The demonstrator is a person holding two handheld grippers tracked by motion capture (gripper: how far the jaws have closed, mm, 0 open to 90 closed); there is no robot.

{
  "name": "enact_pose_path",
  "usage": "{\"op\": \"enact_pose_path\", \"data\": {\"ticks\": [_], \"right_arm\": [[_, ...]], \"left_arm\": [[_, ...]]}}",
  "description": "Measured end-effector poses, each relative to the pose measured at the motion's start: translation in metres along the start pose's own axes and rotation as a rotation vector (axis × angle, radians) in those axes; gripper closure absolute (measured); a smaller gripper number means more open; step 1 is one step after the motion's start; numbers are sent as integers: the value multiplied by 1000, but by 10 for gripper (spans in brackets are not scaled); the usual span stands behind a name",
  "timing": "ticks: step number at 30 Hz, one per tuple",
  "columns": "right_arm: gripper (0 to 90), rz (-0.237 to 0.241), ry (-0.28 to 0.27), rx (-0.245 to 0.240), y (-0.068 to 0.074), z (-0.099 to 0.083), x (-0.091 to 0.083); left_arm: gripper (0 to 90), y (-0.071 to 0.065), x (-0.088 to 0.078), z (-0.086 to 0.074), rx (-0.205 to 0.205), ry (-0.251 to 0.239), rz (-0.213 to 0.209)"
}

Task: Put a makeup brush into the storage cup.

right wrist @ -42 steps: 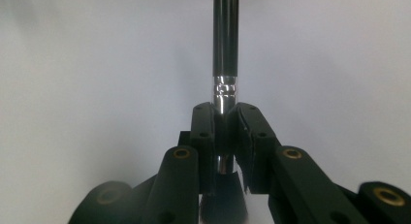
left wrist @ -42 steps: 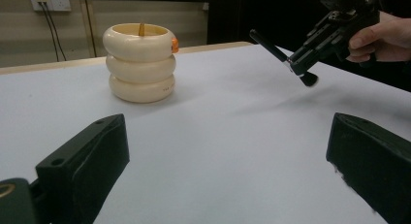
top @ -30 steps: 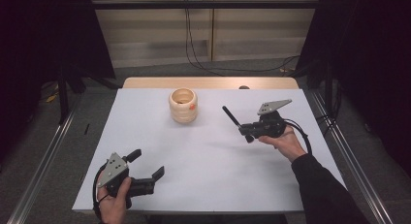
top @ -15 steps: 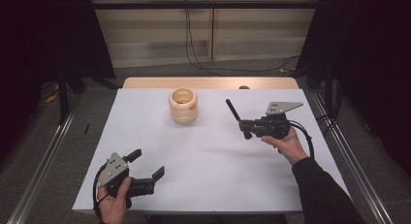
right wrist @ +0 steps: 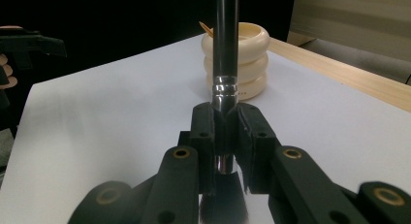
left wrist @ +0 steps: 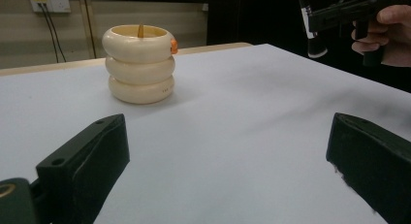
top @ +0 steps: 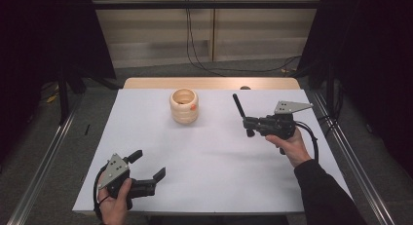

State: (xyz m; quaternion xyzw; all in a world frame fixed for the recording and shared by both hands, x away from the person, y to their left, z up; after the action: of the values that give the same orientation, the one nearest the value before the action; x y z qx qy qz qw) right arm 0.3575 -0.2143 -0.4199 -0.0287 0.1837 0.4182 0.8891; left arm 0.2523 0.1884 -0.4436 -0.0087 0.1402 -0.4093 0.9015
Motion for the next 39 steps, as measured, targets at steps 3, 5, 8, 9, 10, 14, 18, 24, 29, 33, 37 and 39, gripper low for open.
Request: {"op": "enact_pose_path", "data": {"ticks": [3,5,8,9,10,14,18,24,29,33,37,39], "right_arm": [[784,0,-7,3,1,-1,-5],[784,-2,-2,0,3,-2,-10],[784,-4,-1,-5,5,-4,-15],[784,1,-2,-3,5,-4,-17],[784,2,-4,1,6,-5,-19],[784,6,-1,-2,11,-8,-26],[784,2,-7,-3,14,-10,-32],[784,30,-4,1,24,-14,-38],[784,61,4,-10,36,-14,-40],[784,85,26,-30,42,-14,-37],[785,117,62,-68,51,-14,-31],[784,124,75,-78,53,-14,-30]], "left_arm": [[17,0,0,0,1,0,1],[17,0,0,0,-3,-3,-3],[17,-1,0,0,-1,-5,-6],[17,-1,1,0,-3,-5,-6],[17,-1,1,0,-3,-1,-6],[17,-1,0,0,-3,-2,-4],[17,-2,0,1,14,-2,-14],[17,-2,-1,1,17,0,-12],[17,-1,-1,1,12,-3,-15],[16,-3,0,2,20,-4,-23],[16,-4,1,1,21,0,-31],[16,-3,1,1,22,2,-24]]}}
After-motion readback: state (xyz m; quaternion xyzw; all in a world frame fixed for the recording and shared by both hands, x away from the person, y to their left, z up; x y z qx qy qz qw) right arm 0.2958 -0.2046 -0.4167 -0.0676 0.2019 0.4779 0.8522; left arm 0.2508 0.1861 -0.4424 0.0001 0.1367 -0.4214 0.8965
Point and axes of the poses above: each handheld gripper's, and its own axes: x roughly forward along the jaws, z roughly out of its top, y roughly to its left, the point moved 4 cm from there along x, roughly forward along the jaws, and after that the axes turned 6 degrees about -z, right-handed, at the moved point
